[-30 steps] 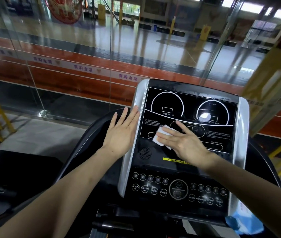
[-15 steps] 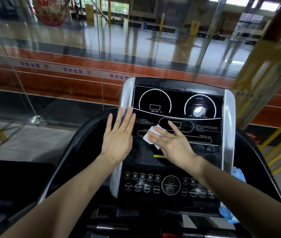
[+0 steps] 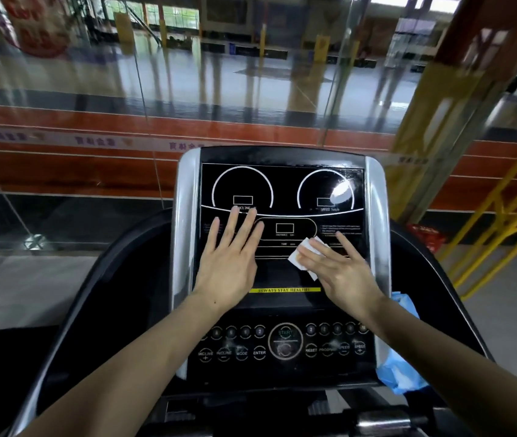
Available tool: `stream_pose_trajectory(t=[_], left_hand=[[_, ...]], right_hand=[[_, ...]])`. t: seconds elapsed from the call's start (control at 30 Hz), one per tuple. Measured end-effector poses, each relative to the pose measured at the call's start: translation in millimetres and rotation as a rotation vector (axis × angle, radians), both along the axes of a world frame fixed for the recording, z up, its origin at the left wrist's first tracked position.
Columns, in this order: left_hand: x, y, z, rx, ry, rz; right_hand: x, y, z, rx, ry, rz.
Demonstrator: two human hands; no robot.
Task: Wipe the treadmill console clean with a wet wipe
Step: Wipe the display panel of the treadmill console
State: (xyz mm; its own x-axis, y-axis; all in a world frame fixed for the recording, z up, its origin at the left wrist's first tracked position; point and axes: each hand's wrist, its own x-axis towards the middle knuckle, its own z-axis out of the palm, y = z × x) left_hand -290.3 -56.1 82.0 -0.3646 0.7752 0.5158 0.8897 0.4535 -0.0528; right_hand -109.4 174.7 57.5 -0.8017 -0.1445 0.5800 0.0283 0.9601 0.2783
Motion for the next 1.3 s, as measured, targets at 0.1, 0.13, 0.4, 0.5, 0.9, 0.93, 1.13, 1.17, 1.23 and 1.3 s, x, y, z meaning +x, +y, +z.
stream_pose_trajectory(t=[0.1,0.13,0.4,0.5,0.9,0.93,1.13,1.17,1.23,1.3], left_hand=[[9,17,1,-0.008,0.017,-0.034],[12,22,3,-0.009,0.021,-0.046],[32,55,9,-0.04,0.036,-0.104],[38,61,12,-0.029,0.039,-0.112],[36,61,18,0.001,0.021,-0.092],[37,60,16,-0.002,0.022,-0.089],[36,53,7,-0.026,-0.008,-0.065],[38,52,7,-0.02,-0.022,-0.063],[41,49,6,-0.012,-0.047,-0.067],[45,45,5,-0.004,-0.062,-0.076]], right_hand=[[17,7,-3,-0.045,0.026,-0.043],[23,11,-4,-0.066,0.042,-0.049],[61,37,-13,-0.098,0.106,-0.175],[59,30,-21,-0.151,0.141,-0.213],[-16,51,41,-0.201,0.236,-0.398],[-11,45,35,-0.188,0.244,-0.408],[22,7,-13,-0.362,0.297,-0.451],[20,6,-12,-0.4,0.309,-0.446],[17,4,-6,-0.472,0.321,-0.43],[19,-2,5,-0.621,0.326,-0.413]])
